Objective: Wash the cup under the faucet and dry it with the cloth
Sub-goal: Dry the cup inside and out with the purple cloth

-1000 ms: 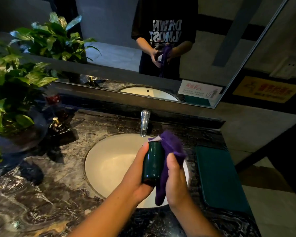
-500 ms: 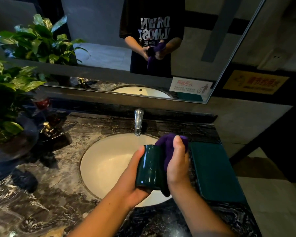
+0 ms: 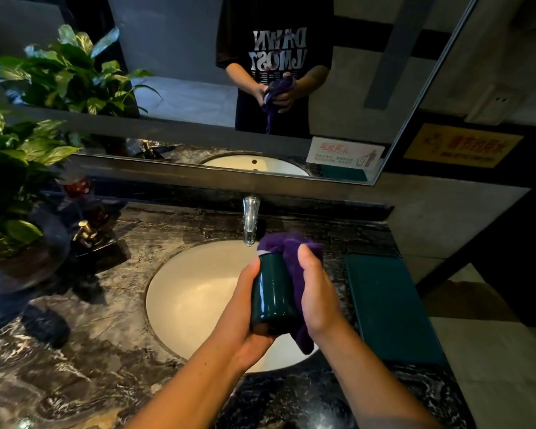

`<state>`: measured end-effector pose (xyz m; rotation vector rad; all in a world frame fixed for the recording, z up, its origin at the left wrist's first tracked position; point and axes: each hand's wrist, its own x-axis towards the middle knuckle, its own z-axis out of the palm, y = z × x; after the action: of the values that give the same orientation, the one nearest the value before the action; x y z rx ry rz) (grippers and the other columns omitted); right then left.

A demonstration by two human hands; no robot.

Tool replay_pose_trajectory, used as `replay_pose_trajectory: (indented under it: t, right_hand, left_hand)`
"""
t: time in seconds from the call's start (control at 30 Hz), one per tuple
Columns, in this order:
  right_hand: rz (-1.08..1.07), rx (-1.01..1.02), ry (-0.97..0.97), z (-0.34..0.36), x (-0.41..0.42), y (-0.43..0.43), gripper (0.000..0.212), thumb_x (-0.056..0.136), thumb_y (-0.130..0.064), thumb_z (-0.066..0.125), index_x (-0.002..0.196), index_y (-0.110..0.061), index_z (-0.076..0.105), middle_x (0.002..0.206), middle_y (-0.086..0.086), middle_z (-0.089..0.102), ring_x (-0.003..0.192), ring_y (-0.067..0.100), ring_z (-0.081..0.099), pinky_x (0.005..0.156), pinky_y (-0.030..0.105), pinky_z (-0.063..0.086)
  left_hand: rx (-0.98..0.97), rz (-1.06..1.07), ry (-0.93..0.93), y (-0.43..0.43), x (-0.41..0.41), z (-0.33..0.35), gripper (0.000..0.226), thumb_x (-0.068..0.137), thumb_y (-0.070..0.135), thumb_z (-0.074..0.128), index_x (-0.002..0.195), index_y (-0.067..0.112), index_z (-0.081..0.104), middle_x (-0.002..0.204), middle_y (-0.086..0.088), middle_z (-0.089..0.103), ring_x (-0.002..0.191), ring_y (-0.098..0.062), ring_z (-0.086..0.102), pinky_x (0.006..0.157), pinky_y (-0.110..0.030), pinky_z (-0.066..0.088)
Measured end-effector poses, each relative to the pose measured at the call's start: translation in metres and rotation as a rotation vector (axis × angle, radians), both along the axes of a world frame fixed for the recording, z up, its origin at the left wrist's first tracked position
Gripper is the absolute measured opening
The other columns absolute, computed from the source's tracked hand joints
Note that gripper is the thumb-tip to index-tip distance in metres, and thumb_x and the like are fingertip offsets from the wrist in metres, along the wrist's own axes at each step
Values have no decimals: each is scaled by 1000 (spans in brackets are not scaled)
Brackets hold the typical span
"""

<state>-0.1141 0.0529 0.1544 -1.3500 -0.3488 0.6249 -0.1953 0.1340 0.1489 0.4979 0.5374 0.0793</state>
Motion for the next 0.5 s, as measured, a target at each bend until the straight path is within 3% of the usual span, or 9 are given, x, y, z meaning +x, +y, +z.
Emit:
replay_pose_trajectory:
  t: [0.07, 0.17, 0.23, 0.33, 0.5]
  right_hand:
    - [-71, 47, 116, 1, 4, 3, 61, 97, -55, 35, 114, -10, 73, 106, 16, 73, 99, 30, 66, 88, 41, 51]
    - [-130, 22, 328, 4, 11, 4, 62, 100, -57, 35, 103, -11, 77, 97, 15, 76, 92, 29, 68, 85, 39, 51]
    - [-139, 3, 420, 0, 11, 4, 66, 100, -58, 34, 112, -8, 75, 107, 18, 76, 99, 31, 69, 87, 39, 53]
    - [-188, 42, 488, -9, 1, 7, 66, 103, -50, 27, 123, -6, 71, 121, 20, 72, 117, 36, 66, 95, 43, 51]
    - [-249, 226, 736, -23, -26, 6, 60, 103, -50, 30, 125, -7, 67, 121, 24, 71, 115, 40, 65, 99, 49, 51]
  left_hand:
    - [-4, 18, -17, -1, 1, 1, 43, 95, 47, 56, 100, 13, 82, 115, -17, 74, 106, -30, 69, 100, -48, 50]
    - [25, 73, -7, -4, 2, -2, 48, 93, 53, 56, 112, 15, 79, 125, -19, 71, 122, -33, 64, 112, -52, 44]
    - [-24, 133, -5, -6, 4, -6, 58, 92, 58, 56, 123, 13, 73, 128, -20, 69, 124, -33, 63, 113, -52, 43]
    - [-37, 224, -4, 0, 8, -10, 63, 91, 59, 55, 127, 8, 67, 122, -20, 73, 113, -31, 70, 98, -47, 52]
    - [295, 275, 55, 12, 9, -19, 56, 81, 41, 79, 117, 1, 63, 106, -21, 72, 97, -31, 72, 82, -44, 59]
